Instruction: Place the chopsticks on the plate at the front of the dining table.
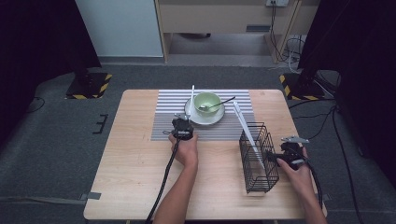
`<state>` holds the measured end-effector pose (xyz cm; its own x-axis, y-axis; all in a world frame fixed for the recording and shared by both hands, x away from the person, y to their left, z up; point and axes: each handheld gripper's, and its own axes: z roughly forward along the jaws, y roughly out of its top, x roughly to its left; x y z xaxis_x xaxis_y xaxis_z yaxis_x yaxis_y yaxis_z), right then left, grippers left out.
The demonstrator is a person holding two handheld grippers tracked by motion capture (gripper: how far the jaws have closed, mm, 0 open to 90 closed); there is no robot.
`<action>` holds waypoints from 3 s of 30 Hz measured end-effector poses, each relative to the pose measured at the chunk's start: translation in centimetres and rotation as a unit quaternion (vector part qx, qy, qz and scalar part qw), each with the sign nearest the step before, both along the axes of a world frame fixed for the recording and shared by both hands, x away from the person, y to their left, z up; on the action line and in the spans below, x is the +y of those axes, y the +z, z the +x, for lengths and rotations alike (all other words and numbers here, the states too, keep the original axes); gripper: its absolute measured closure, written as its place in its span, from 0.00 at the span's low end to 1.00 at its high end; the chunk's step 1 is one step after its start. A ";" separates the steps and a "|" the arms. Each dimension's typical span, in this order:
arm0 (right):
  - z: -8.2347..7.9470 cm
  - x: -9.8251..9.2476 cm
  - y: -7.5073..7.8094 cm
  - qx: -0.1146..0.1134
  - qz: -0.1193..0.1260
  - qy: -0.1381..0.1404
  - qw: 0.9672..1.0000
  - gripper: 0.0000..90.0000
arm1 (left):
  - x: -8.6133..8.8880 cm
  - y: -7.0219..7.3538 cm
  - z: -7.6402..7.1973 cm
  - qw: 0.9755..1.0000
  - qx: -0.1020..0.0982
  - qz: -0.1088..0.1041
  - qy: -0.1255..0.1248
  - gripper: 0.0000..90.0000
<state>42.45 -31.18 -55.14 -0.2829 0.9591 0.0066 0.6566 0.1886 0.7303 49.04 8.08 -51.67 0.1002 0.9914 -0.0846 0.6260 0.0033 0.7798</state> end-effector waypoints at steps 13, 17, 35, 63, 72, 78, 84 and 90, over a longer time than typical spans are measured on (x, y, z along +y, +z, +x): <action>0.0 0.0 0.0 0.000 0.001 -0.001 1.000 0.05 | -0.6 -0.6 0.2 1.000 0.004 -0.001 -0.001 0.95; 0.0 0.0 0.0 0.000 0.001 0.000 1.000 0.05 | -0.8 -0.7 0.3 1.000 0.005 -0.003 0.000 0.95; 0.0 0.0 0.0 -0.001 0.001 0.001 1.000 0.05 | -1.1 -0.9 0.2 1.000 0.002 -0.003 0.002 0.92; 0.0 0.0 0.0 -0.001 0.001 0.002 1.000 0.05 | -1.8 -1.1 0.4 1.000 -0.003 -0.012 -0.015 0.90; -0.1 0.0 0.0 0.000 0.001 0.003 1.000 0.05 | -2.2 -0.5 0.0 0.999 -0.027 0.023 -0.020 0.65; -0.1 0.0 0.0 0.000 0.001 0.003 1.000 0.05 | -1.9 0.8 -1.1 0.998 -0.037 0.035 -0.038 0.48; -0.1 0.0 0.0 0.001 0.001 0.004 1.000 0.05 | -1.6 2.1 -2.4 0.996 -0.045 0.031 -0.067 0.37; -0.3 -0.6 0.9 0.010 -0.012 0.014 1.000 0.06 | -0.9 3.2 -3.9 0.992 -0.050 0.034 -0.108 0.29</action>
<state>42.19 -31.80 -54.29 -0.3104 0.9505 -0.0115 0.6645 0.2256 0.7124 45.10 7.16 -48.51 0.3145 0.9492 0.0033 0.5266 -0.1774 0.8314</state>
